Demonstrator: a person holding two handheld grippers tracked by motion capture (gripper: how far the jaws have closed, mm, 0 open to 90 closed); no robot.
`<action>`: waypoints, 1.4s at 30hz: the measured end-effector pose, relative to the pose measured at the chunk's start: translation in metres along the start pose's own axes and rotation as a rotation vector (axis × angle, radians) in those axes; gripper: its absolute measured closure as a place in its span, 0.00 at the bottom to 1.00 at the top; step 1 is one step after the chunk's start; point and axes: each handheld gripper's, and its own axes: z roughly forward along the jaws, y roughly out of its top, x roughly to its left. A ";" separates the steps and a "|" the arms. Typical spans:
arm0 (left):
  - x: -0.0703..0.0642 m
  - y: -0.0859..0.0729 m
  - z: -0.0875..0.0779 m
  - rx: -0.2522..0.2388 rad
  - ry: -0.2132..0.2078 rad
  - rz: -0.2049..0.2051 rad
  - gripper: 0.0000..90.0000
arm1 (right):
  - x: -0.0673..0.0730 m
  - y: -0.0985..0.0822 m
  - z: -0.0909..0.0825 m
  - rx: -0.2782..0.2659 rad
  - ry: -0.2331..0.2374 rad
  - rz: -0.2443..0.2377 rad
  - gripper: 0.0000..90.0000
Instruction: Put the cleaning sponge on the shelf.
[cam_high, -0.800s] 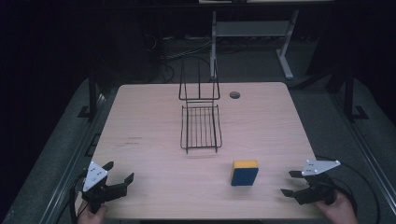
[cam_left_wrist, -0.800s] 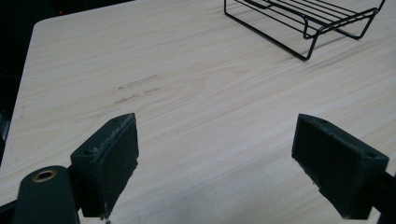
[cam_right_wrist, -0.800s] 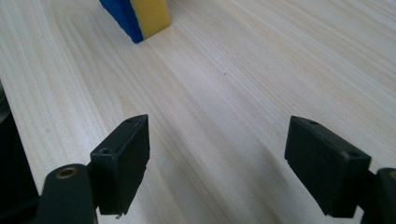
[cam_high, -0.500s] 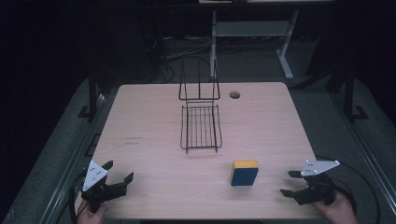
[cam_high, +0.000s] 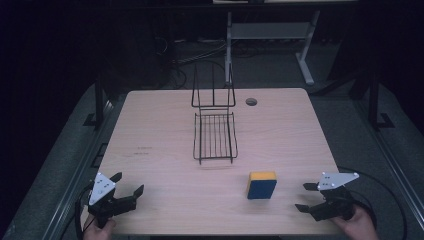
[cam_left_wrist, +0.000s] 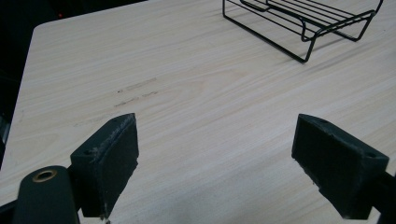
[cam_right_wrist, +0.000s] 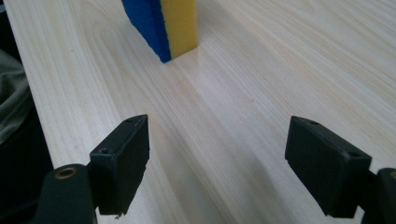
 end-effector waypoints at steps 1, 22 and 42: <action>0.000 0.000 0.000 0.000 0.001 0.001 0.16 | 0.000 0.001 0.000 -0.001 0.001 0.001 0.24; -0.001 0.000 0.001 0.001 -0.002 0.001 0.16 | 0.012 0.017 0.018 0.024 0.049 -0.057 0.21; -0.002 0.001 0.002 0.004 -0.004 0.005 0.16 | 0.019 0.031 0.030 0.028 0.089 -0.094 0.20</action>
